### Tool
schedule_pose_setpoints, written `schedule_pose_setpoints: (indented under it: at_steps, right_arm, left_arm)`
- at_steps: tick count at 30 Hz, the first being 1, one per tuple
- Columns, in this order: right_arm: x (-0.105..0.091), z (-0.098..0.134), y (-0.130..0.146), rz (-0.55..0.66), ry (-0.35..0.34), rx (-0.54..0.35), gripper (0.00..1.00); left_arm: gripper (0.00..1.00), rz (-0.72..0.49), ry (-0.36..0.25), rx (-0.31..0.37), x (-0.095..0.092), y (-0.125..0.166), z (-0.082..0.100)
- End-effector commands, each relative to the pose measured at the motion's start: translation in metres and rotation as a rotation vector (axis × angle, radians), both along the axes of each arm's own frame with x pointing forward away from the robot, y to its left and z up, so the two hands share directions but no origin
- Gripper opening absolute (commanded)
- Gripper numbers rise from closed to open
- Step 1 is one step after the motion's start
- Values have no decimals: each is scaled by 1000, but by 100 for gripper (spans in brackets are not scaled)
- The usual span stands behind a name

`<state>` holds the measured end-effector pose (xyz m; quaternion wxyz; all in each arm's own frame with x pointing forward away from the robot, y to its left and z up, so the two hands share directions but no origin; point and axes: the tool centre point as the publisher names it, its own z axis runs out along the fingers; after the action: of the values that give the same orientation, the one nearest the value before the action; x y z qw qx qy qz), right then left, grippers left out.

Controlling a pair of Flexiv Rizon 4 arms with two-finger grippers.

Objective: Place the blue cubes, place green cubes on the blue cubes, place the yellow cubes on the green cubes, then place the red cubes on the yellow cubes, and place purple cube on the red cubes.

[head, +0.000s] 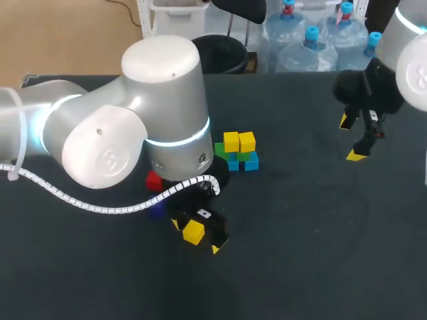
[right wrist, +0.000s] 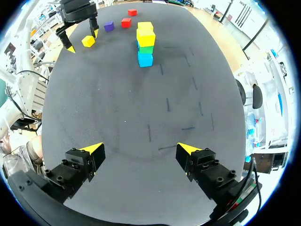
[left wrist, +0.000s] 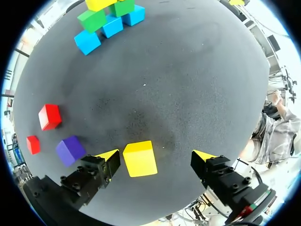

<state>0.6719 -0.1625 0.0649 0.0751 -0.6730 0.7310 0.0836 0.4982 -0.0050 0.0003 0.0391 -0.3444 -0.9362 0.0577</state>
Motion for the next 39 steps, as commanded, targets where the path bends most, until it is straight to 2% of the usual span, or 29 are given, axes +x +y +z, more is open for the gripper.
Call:
schedule_pose_setpoints:
  at_steps: [1,5,10,11,13,21,24,26,31,34,39]
  right_arm:
    - [1,-1,0,1,1,2,100]
    - [1,-1,0,1,1,2,100]
    - [1,-1,0,1,1,2,100]
    - [1,-1,0,1,1,2,100]
    - [1,-1,0,1,1,2,100]
    - [1,-1,0,1,1,2,100]
    - [1,-1,0,1,1,2,100]
    - [1,-1,0,1,1,2,100]
    - [1,-1,0,1,1,2,100]
    - [1,-1,0,1,1,2,100]
    - [1,-1,0,1,1,2,100]
  left_arm:
    - [100,-1,2,0,1,0,0]
    - [100,0,-1,1,0,1,-1]
    - [85,2,-4,0,0,2,-2]
    - [80,2,-5,0,0,2,-2]
    - [48,-1,-6,0,0,2,-2]
    - [36,-7,-7,-1,0,3,-3]
    - [18,-11,-5,-2,1,3,-5]
    - [0,-16,-2,-4,1,3,-6]
    - [0,-47,-3,11,2,2,-6]
    - [0,-118,-1,18,9,-1,-3]
    - [0,-276,56,64,30,-14,4]
